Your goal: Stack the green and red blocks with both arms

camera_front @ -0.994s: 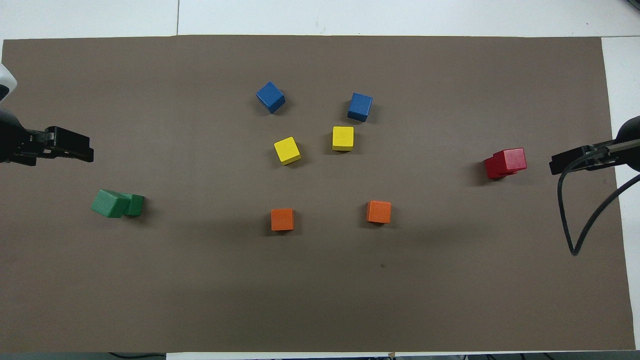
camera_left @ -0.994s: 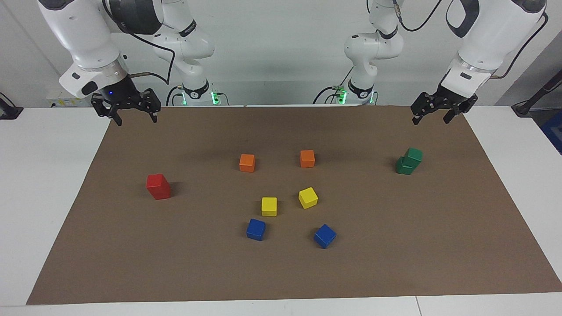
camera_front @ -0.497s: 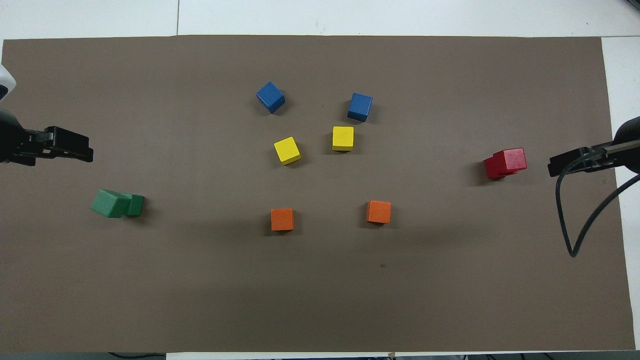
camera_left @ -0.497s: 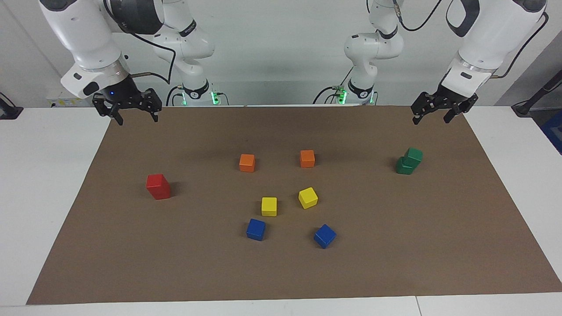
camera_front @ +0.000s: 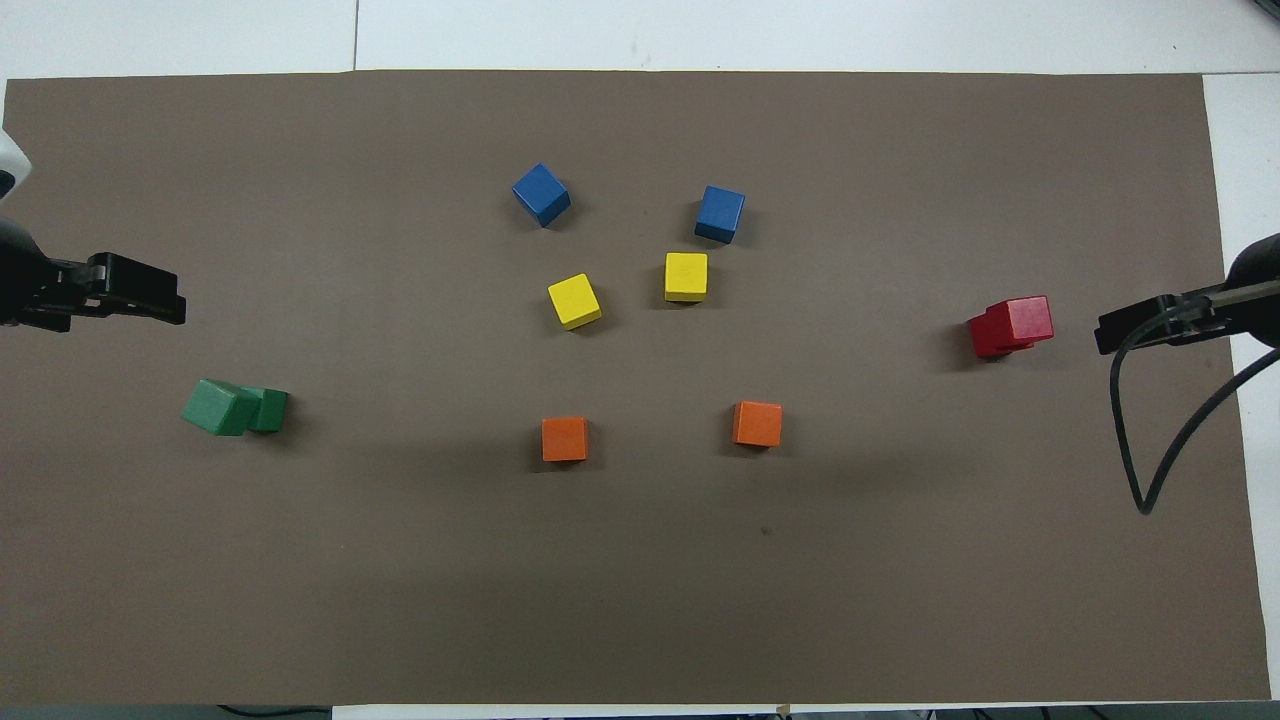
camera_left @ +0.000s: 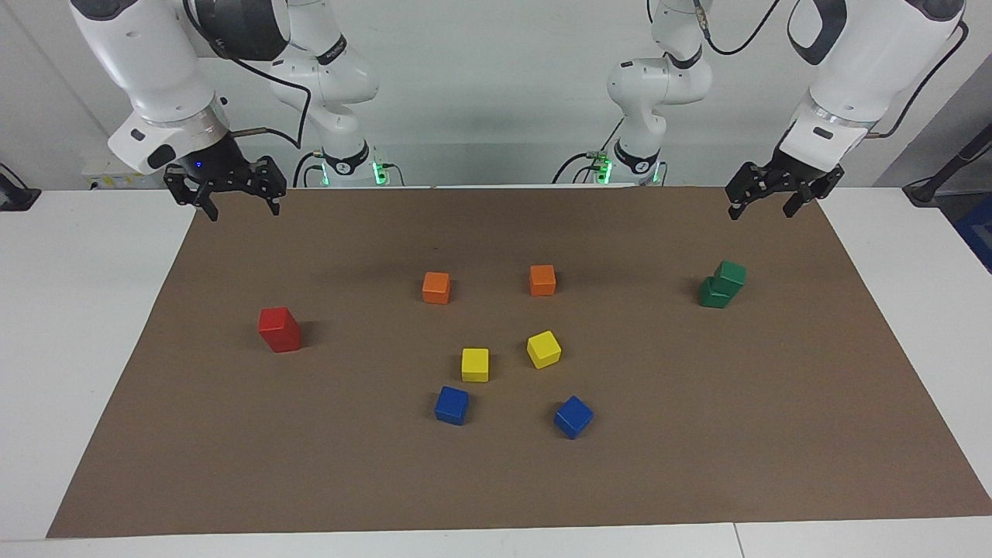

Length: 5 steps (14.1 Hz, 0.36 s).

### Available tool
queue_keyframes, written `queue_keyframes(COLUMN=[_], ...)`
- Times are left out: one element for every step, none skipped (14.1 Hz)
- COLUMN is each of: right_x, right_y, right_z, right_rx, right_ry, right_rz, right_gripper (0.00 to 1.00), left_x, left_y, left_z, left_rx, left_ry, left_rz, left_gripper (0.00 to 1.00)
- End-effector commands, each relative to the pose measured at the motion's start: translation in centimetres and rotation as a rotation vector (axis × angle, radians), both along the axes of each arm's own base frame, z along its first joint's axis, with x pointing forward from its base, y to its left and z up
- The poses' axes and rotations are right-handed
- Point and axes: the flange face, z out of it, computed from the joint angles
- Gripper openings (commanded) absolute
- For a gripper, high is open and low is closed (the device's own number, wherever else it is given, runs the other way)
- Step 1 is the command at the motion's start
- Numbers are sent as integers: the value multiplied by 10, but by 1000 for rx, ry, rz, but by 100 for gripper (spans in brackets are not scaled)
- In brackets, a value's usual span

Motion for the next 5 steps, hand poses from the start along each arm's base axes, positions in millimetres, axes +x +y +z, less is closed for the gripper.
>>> queue_keyframes(right_x=[-2, -3, -3, -3, -3], right_y=[-1, -1, -1, -1, -1], right_z=[-3, -2, -4, -5, -4], right_rx=[8, 8, 8, 8, 8], right_ry=[15, 10, 15, 17, 15], right_rz=[-24, -24, -24, -23, -23], right_gripper=[100, 100, 100, 100, 100], left_x=[-9, -9, -8, -8, -8], left_y=[2, 2, 2, 2, 3], left_z=[2, 2, 1, 1, 1], left_rx=[4, 4, 5, 5, 5], left_ry=[-7, -7, -5, -5, -5], left_rz=[9, 9, 11, 12, 12], left_gripper=[100, 100, 100, 100, 100])
